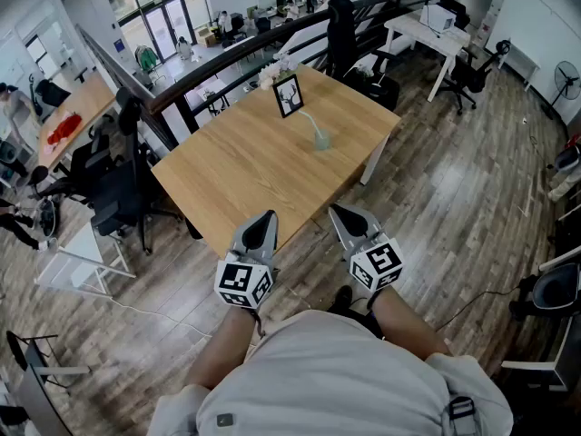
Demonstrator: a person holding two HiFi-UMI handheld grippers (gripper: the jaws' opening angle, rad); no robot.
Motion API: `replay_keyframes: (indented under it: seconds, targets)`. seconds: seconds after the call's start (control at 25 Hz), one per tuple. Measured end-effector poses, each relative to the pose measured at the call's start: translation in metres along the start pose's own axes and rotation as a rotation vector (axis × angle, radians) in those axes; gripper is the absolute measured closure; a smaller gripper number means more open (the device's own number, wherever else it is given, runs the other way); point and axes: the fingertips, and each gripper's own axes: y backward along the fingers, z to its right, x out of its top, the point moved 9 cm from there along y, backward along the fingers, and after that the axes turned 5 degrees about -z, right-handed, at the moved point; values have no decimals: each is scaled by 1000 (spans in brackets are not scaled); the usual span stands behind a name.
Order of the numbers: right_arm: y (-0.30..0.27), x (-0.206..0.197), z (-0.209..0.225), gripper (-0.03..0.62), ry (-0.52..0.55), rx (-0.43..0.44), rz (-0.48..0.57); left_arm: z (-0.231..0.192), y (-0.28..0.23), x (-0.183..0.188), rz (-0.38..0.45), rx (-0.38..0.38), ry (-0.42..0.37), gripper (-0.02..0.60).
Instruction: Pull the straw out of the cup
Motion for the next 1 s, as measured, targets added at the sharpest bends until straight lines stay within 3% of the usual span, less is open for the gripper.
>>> replay_keyframes:
  seconds: [0.56, 1.0]
  targets:
    - [4, -5, 46, 585, -17, 25, 29, 11, -53, -6, -25, -22, 12, 577]
    - [11, -9, 155, 585, -61, 76, 59, 38, -156, -2, -56, -13, -7, 577]
